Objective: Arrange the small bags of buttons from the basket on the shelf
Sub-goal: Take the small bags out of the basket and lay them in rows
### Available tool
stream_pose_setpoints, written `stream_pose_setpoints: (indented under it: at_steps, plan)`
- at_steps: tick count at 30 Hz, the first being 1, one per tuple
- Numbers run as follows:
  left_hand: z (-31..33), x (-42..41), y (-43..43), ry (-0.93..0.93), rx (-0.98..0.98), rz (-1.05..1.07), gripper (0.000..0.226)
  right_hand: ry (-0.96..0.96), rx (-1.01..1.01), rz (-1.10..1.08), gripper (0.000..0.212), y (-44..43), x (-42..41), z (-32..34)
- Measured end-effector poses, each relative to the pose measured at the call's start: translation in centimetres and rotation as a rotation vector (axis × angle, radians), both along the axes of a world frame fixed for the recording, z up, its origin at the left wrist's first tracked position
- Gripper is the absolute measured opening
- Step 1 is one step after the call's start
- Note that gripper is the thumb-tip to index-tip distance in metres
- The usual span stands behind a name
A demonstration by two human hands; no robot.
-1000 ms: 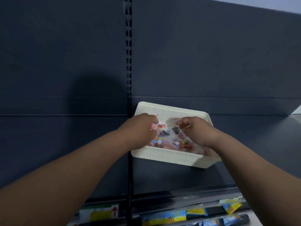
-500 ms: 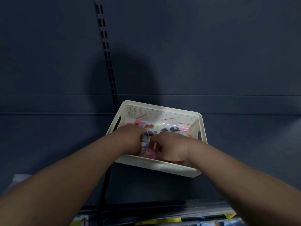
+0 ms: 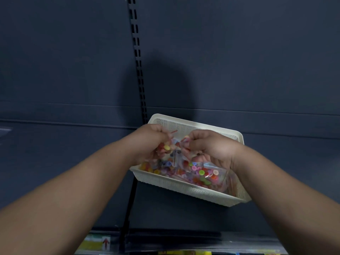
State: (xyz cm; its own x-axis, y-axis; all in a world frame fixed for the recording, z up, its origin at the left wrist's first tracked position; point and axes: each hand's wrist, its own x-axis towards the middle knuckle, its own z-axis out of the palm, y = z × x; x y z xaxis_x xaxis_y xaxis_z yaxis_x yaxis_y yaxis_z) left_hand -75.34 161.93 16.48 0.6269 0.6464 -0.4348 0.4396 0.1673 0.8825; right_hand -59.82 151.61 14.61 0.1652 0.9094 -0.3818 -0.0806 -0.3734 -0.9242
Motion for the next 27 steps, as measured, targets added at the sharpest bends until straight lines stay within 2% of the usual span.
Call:
stream_pose_setpoints:
  at_steps: [3, 7, 11, 19, 23, 27]
  plan:
    - [0.5, -0.5, -0.4, -0.058, -0.078, 0.007, 0.021, 0.099, 0.034, -0.056, 0.015, 0.2, -0.6, 0.5]
    - [1.1, -2.2, 0.1, -0.138, 0.0, 0.022, 0.032, 0.271, 0.104, -0.05, 0.027, 0.6, -1.9, 1.8]
    - [2.5, -5.5, 1.1, -0.194, 0.062, 0.044, 0.033, 0.3, 0.126, 0.028, 0.026, 1.7, -4.2, 3.5]
    - [3.2, -14.1, 3.2, -0.246, 0.15, 0.12, 0.027, 0.047, 0.177, -0.072, 0.017, 4.6, -12.8, 4.5]
    - [2.7, -18.4, 4.3, -0.204, 0.149, 0.167, 0.028, 0.084, 0.132, -0.124, 0.024, 6.5, -18.1, 3.8]
    - [2.1, -22.3, 5.9, -0.155, 0.143, 0.186, 0.026, 0.16, 0.063, -0.137, 0.014, 8.2, -22.4, 3.0]
